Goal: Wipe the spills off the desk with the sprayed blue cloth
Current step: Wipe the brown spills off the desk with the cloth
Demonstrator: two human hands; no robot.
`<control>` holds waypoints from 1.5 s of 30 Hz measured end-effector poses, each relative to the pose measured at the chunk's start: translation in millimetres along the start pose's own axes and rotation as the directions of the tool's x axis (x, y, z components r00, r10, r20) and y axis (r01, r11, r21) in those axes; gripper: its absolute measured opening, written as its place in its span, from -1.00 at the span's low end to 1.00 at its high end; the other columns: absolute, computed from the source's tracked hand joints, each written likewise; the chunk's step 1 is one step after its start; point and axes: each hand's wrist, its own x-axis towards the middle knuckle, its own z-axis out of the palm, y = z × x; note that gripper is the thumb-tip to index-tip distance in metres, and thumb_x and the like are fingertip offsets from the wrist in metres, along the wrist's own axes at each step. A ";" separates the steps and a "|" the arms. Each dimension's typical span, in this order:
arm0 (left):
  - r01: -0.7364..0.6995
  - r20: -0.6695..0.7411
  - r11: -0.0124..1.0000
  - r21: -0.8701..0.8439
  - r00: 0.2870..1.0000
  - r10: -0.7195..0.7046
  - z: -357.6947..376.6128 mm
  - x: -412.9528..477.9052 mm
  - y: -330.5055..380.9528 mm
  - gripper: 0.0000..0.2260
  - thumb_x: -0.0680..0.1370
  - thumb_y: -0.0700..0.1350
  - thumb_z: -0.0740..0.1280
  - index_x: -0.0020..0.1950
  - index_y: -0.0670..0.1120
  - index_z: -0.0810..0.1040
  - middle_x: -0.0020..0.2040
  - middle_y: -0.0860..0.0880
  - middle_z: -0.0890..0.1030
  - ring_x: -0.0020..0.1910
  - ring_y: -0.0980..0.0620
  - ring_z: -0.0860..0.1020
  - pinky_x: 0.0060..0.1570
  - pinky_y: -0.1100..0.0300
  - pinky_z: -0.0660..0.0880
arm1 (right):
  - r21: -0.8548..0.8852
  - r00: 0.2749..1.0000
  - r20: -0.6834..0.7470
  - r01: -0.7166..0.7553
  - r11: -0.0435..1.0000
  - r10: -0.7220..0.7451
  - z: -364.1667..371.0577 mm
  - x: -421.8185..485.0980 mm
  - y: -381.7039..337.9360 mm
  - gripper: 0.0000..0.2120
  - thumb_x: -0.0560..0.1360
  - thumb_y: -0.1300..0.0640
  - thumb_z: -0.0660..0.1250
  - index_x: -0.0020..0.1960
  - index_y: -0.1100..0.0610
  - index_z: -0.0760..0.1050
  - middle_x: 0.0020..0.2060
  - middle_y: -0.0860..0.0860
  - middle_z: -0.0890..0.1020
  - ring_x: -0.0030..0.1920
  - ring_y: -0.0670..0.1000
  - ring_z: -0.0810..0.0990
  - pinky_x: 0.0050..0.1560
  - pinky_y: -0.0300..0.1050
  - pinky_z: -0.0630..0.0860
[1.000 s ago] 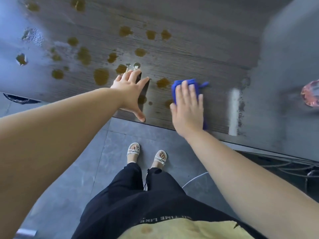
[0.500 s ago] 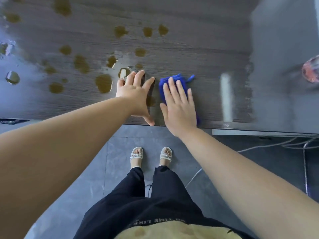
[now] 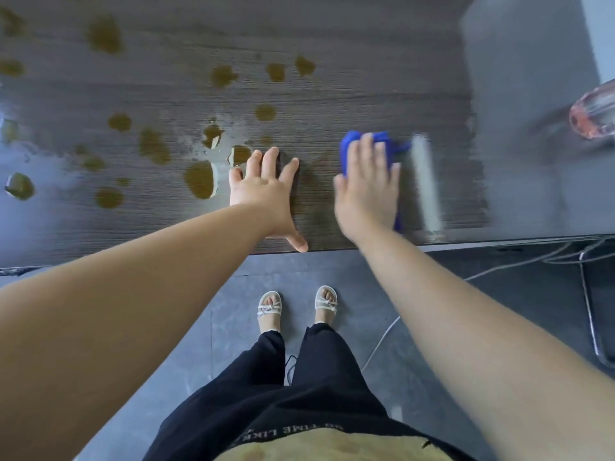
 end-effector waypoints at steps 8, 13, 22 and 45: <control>-0.005 0.004 1.000 0.006 1.000 0.005 0.8 0.1 -0.4 0.26 0.08 0.41 0.49 0.54 0.06 -0.18 0.54 -0.07 -0.15 0.51 -0.15 -0.13 0.42 -0.17 0.04 | -0.069 0.990 0.059 0.131 0.989 -0.127 -13.4 19.8 72.8 -0.49 0.61 0.03 0.00 0.53 0.14 0.09 0.53 0.08 0.10 0.51 0.13 0.08 0.45 0.23 0.10; -0.004 0.000 1.000 0.005 1.000 0.004 1.0 0.8 -0.4 0.26 0.08 0.41 0.49 0.54 0.06 -0.17 0.54 -0.07 -0.15 0.51 -0.15 -0.12 0.42 -0.17 0.03 | 0.025 0.978 -0.005 -0.206 0.978 0.207 -3.5 12.6 3.6 -0.45 0.62 -0.02 0.02 0.55 0.12 -0.02 0.55 0.05 -0.02 0.53 0.08 -0.06 0.47 0.14 -0.09; -0.019 -0.012 1.000 -0.013 1.000 0.019 3.7 0.3 -3.5 0.26 0.09 0.41 0.48 0.54 0.06 -0.19 0.55 -0.06 -0.17 0.52 -0.14 -0.17 0.42 -0.19 -0.02 | -0.078 0.995 0.072 0.071 0.994 -0.066 -10.4 7.1 68.9 -0.48 0.61 0.01 -0.01 0.53 0.13 0.09 0.53 0.07 0.08 0.52 0.13 0.06 0.45 0.22 0.09; 0.090 -0.138 0.986 -0.141 0.984 -0.110 24.3 -35.3 -61.9 0.13 0.16 0.37 0.48 0.54 0.01 -0.01 0.50 -0.04 0.05 0.48 -0.12 0.00 0.42 -0.08 0.06 | -0.009 0.816 0.174 0.561 0.828 -0.551 9.4 -48.2 -51.4 -0.45 0.57 -0.07 -0.05 0.51 0.11 0.15 0.51 0.04 0.17 0.51 0.10 0.12 0.43 0.22 0.07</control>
